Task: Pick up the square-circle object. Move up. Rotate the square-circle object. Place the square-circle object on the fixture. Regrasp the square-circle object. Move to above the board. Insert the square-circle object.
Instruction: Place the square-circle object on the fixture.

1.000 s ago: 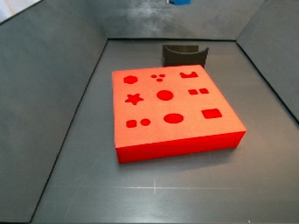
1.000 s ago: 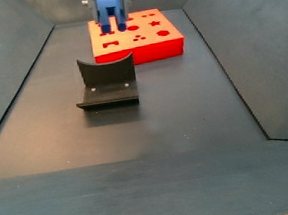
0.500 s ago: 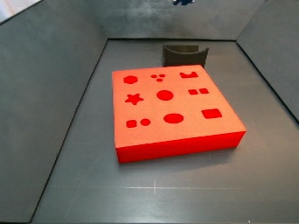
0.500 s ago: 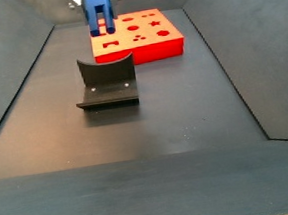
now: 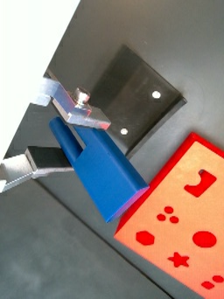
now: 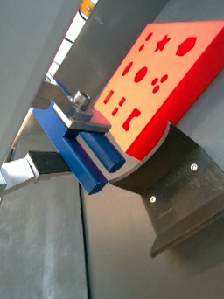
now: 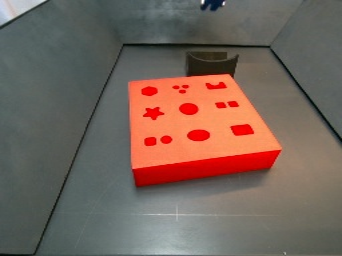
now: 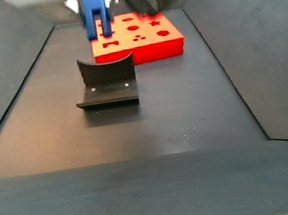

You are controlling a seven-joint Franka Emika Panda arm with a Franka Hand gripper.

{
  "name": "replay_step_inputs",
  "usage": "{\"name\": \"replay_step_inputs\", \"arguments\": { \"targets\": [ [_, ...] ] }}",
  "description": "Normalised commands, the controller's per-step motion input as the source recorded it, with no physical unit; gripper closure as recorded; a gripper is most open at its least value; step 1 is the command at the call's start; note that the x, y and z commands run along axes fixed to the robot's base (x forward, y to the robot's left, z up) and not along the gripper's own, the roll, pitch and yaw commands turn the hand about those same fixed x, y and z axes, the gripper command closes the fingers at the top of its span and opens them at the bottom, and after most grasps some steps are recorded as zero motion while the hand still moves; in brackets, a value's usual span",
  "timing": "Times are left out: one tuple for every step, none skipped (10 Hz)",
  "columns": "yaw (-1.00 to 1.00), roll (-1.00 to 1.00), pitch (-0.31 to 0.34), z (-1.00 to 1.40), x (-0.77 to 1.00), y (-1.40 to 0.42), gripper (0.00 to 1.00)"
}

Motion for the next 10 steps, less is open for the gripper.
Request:
{"name": "replay_step_inputs", "arguments": {
  "targets": [
    [-0.11, -1.00, 0.001, -1.00, 0.11, 0.07, 1.00],
    [-0.11, -1.00, 0.022, -1.00, 0.12, 0.08, 1.00],
    [-0.11, -1.00, 0.037, -1.00, 0.13, 0.08, 1.00],
    [-0.12, -0.99, 0.048, -1.00, 0.14, 0.09, 1.00],
    [-0.11, -0.78, 0.047, -1.00, 0.15, 0.10, 1.00],
    [-0.11, -0.62, 0.047, -1.00, 0.16, 0.10, 1.00],
    [-0.10, -0.51, 0.048, -1.00, 0.16, 0.11, 1.00],
    [-0.10, -0.30, 0.051, -1.00, 0.17, 0.11, 1.00],
    [-0.10, -0.22, 0.046, -1.00, 0.18, 0.11, 1.00],
    [-0.10, -0.19, 0.033, -0.89, 0.16, 0.10, 1.00]
  ]
}}
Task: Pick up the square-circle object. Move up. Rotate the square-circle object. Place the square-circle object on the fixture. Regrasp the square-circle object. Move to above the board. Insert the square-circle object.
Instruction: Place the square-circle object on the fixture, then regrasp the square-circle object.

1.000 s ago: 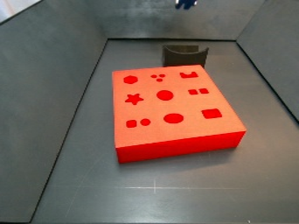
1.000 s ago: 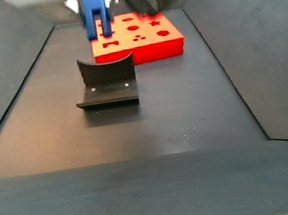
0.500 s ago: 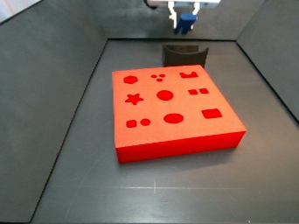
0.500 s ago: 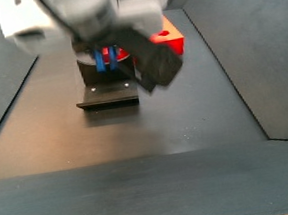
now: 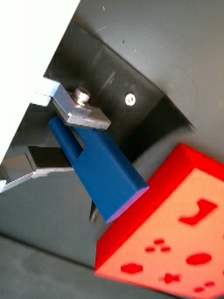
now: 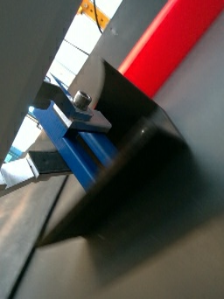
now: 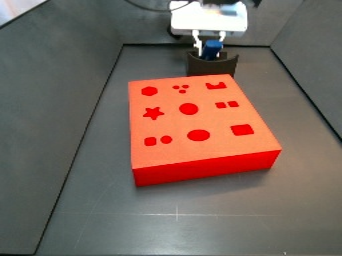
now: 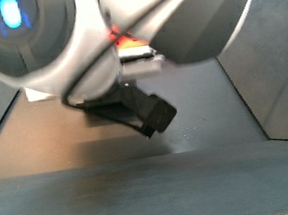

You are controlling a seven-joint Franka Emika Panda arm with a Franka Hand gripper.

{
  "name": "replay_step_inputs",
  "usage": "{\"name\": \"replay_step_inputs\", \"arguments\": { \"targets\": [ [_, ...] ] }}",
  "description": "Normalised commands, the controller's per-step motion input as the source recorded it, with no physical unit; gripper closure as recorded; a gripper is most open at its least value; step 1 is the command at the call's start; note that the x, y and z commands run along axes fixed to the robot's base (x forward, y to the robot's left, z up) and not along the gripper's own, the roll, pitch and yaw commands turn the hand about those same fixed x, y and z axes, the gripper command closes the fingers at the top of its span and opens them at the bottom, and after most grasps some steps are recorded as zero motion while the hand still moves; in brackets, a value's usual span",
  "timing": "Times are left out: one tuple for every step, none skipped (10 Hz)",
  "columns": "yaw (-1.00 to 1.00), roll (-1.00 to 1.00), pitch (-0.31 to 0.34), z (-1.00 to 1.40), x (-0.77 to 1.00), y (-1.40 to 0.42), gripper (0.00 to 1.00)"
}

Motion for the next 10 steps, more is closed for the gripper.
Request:
{"name": "replay_step_inputs", "arguments": {
  "targets": [
    [-0.10, -0.18, 0.030, -0.77, 0.15, 0.10, 1.00],
    [-0.09, -0.14, 0.028, -0.55, 0.10, 0.08, 1.00],
    [-0.09, -0.13, 0.015, -0.54, 0.09, 0.09, 1.00],
    [0.00, 0.00, 0.000, 0.00, 0.00, 0.00, 0.00],
    [-0.01, 0.02, -0.056, 1.00, 0.00, 0.00, 0.00],
    [0.01, 0.03, -0.050, 1.00, -0.01, 0.00, 0.00],
    [0.02, 0.04, -0.040, 1.00, -0.03, 0.00, 0.00],
    [0.04, 0.06, -0.020, 1.00, -0.04, 0.00, 0.00],
    [0.04, 0.06, 0.004, 1.00, -0.04, 0.00, 0.00],
    [0.05, 0.06, 0.039, 0.86, -0.04, 0.00, 0.00]
  ]
}}
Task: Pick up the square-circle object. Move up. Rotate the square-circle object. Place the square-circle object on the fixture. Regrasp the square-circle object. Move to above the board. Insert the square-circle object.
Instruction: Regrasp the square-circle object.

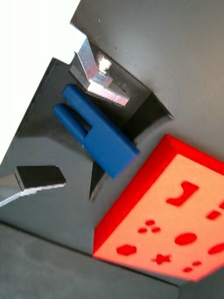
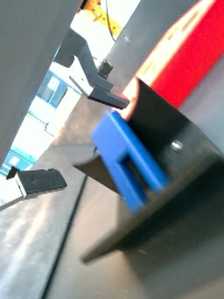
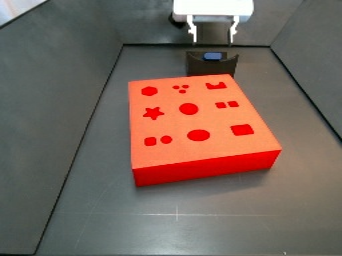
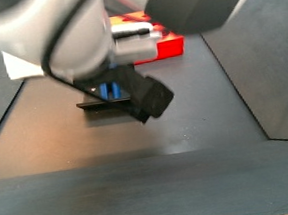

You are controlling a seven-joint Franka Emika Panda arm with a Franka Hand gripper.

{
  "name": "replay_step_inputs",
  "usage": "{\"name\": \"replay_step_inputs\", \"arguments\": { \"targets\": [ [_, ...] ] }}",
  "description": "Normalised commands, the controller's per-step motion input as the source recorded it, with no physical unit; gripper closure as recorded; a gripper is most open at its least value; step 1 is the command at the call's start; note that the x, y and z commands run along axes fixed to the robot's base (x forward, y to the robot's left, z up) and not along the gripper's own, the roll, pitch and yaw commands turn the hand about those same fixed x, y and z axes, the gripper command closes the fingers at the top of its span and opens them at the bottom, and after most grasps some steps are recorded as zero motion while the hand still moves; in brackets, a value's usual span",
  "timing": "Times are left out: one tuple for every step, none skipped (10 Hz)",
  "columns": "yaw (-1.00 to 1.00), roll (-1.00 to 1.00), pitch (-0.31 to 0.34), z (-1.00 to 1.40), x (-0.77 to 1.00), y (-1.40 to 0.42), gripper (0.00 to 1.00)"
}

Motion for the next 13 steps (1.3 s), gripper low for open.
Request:
{"name": "replay_step_inputs", "arguments": {
  "targets": [
    [0.04, 0.05, 0.057, 0.74, -0.04, 0.00, 0.00],
    [0.02, 0.05, 0.086, 0.51, -0.03, 0.00, 0.00],
    [0.01, 0.05, 0.102, 0.34, -0.03, 0.00, 0.00],
    [0.02, 1.00, 0.077, 0.99, -0.08, -1.00, 0.00],
    [0.02, 1.00, 0.076, 0.93, -0.07, -1.00, 0.00],
    [0.01, 1.00, 0.066, 0.90, -0.09, -1.00, 0.00],
    [0.01, 1.00, 0.056, 0.83, -0.13, -1.00, 0.00],
    [0.01, 1.00, 0.050, 0.58, -0.11, -0.83, 0.00],
    [0.01, 1.00, 0.049, 0.44, -0.09, -0.72, 0.00],
    [0.01, 1.00, 0.046, 0.14, -0.05, -0.48, 0.00],
    [0.01, 1.00, 0.044, 0.04, -0.03, -0.22, 0.00],
    [0.01, 1.00, 0.043, 0.05, -0.03, -0.09, 0.00],
    [0.01, 1.00, 0.042, 0.05, -0.04, -0.02, 0.00]
  ]
}}
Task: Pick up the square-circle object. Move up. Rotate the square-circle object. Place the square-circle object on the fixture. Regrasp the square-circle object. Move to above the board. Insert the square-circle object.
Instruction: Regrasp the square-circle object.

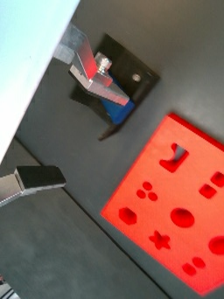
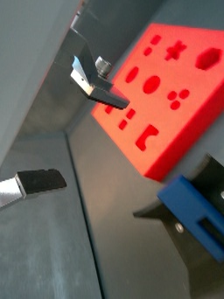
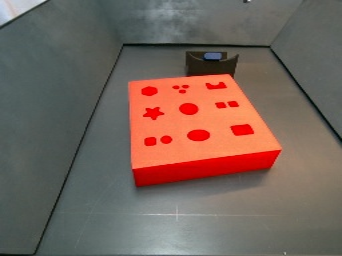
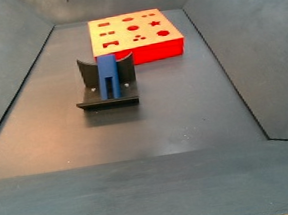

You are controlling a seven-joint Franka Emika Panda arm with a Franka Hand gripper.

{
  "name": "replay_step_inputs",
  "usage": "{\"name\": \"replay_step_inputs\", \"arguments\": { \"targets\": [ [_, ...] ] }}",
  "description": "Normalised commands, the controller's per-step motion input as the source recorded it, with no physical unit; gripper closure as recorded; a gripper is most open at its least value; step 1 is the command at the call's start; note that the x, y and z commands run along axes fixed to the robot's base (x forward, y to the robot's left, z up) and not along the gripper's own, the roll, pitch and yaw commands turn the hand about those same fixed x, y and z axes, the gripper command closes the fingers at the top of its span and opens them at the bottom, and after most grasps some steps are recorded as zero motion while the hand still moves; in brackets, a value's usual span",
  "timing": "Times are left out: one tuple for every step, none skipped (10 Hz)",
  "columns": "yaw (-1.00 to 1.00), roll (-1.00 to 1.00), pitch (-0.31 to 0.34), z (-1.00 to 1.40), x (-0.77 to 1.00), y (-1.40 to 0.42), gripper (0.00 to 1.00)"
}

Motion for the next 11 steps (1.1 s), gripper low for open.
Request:
{"name": "replay_step_inputs", "arguments": {
  "targets": [
    [0.01, 1.00, 0.035, 0.02, -0.03, -0.02, 0.00],
    [0.01, 1.00, 0.029, 0.02, -0.03, -0.02, 0.00],
    [0.01, 1.00, 0.025, 0.02, -0.04, -0.02, 0.00],
    [0.01, 1.00, 0.020, 0.02, -0.03, -0.02, 0.00],
    [0.02, 1.00, 0.014, 0.01, -0.03, -0.02, 0.00],
    [0.02, 1.00, 0.009, 0.01, -0.02, -0.02, 0.00],
    [0.02, 1.00, 0.009, 0.01, -0.02, -0.02, 0.00],
    [0.02, 1.00, 0.012, 0.01, -0.02, -0.02, 0.00],
    [0.02, 1.00, 0.017, 0.01, -0.01, -0.02, 0.00],
    [0.02, 1.00, 0.025, 0.01, 0.01, -0.02, 0.00],
    [0.03, 1.00, 0.032, 0.00, 0.02, -0.02, 0.00]
  ]
}}
